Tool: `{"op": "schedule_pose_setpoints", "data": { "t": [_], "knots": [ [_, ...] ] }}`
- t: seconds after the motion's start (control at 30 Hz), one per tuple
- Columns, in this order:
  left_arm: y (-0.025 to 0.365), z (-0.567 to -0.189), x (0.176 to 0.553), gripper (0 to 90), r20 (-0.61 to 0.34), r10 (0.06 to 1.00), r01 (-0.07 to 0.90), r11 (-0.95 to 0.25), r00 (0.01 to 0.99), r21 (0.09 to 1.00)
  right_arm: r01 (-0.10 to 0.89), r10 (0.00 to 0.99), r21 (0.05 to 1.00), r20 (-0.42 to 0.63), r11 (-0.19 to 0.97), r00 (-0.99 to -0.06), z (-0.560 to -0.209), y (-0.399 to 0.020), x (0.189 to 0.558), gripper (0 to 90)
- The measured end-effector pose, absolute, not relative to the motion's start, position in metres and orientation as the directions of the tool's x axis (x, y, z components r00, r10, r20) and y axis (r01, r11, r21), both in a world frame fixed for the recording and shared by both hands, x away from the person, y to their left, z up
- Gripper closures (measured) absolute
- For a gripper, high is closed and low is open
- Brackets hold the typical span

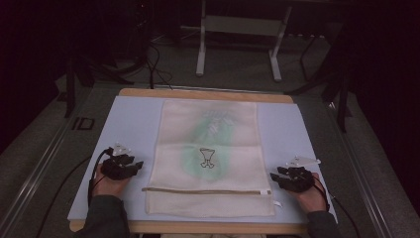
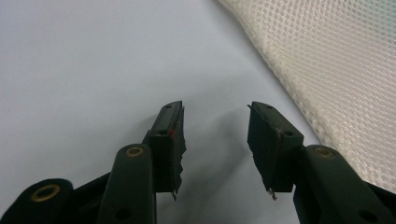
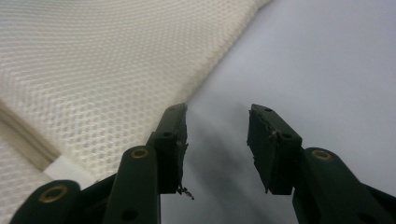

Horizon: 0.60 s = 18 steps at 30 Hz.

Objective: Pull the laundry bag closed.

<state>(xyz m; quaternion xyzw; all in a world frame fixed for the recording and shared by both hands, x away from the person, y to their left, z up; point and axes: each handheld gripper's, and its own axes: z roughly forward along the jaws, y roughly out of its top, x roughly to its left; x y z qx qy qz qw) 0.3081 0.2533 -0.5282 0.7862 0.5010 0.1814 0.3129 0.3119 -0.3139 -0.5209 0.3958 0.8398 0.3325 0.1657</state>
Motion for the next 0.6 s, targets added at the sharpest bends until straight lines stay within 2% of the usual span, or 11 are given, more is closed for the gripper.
{"op": "schedule_pose_setpoints", "data": {
  "t": [0.6],
  "knots": [
    [0.254, -0.528, 0.308, 61.4, -0.094, 0.873, 0.676, -0.298, 0.479, 0.674, 0.517, 0.727, 0.704, 0.0, 0.488, -0.686, -0.511, -0.3, 0.31, 57.0]
  ]
}}
